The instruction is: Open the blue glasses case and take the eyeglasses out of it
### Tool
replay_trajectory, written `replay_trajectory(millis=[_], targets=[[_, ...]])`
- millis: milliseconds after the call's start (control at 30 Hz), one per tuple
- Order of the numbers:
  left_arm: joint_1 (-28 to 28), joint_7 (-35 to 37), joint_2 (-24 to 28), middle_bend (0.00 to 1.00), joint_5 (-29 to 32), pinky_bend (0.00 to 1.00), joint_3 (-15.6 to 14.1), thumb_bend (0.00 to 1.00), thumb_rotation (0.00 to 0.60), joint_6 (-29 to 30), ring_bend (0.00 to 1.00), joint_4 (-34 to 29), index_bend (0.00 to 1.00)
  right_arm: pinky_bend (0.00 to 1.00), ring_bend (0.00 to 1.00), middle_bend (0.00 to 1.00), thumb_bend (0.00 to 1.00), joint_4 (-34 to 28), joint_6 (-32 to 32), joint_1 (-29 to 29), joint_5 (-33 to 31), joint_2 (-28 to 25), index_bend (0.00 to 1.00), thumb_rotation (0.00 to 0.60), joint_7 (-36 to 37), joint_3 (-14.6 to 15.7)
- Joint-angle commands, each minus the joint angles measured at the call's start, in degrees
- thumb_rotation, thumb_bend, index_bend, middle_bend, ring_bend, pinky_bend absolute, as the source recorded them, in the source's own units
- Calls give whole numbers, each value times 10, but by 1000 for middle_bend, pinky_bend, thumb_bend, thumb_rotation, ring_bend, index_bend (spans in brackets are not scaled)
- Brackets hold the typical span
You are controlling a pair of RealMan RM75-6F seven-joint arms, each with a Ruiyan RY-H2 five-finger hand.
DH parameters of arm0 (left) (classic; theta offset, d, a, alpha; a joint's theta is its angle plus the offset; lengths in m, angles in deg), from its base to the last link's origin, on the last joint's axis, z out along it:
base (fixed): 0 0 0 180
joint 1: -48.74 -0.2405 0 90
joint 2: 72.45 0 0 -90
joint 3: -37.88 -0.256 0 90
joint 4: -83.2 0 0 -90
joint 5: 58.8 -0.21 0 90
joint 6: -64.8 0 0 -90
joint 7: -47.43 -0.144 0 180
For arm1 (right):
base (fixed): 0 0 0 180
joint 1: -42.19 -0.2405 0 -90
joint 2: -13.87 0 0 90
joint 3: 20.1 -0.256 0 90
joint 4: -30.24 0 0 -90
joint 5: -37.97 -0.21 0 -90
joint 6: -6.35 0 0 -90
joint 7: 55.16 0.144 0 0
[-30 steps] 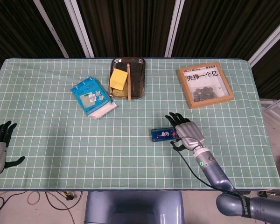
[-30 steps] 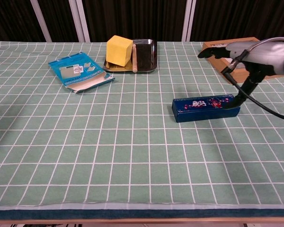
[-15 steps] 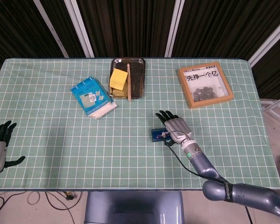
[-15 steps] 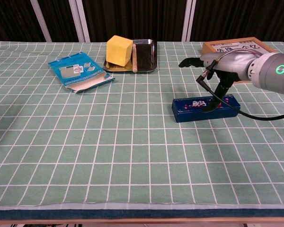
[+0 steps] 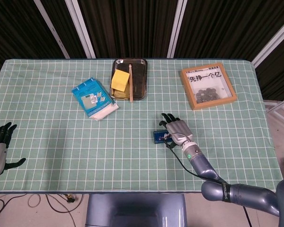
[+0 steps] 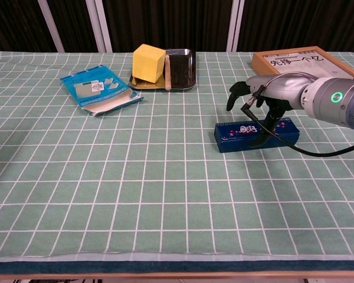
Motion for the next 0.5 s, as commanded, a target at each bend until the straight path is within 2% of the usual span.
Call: replay_trajectory(millis=[33, 200, 367, 500], targets=[[0, 0, 0, 0, 0, 0, 0, 45, 600, 0, 0, 0, 0, 228, 0, 26, 164, 3, -1, -2, -2, 2, 288, 600, -1, 3], [0, 3, 1, 0, 1, 0, 0, 45, 600, 0, 0, 0, 0, 228, 0, 33, 198, 12, -1, -6, -7, 4, 296, 600, -5, 9], [0, 3, 1, 0, 2, 0, 0, 45, 600, -1, 0, -1, 0, 228, 0, 33, 274, 17, 0, -8, -12, 9, 297, 600, -2, 12], [1, 4, 1, 0, 3, 0, 1, 46, 600, -1, 0, -2, 0, 228, 0, 33, 287, 19, -1, -9, -13, 14, 297, 600, 1, 12]])
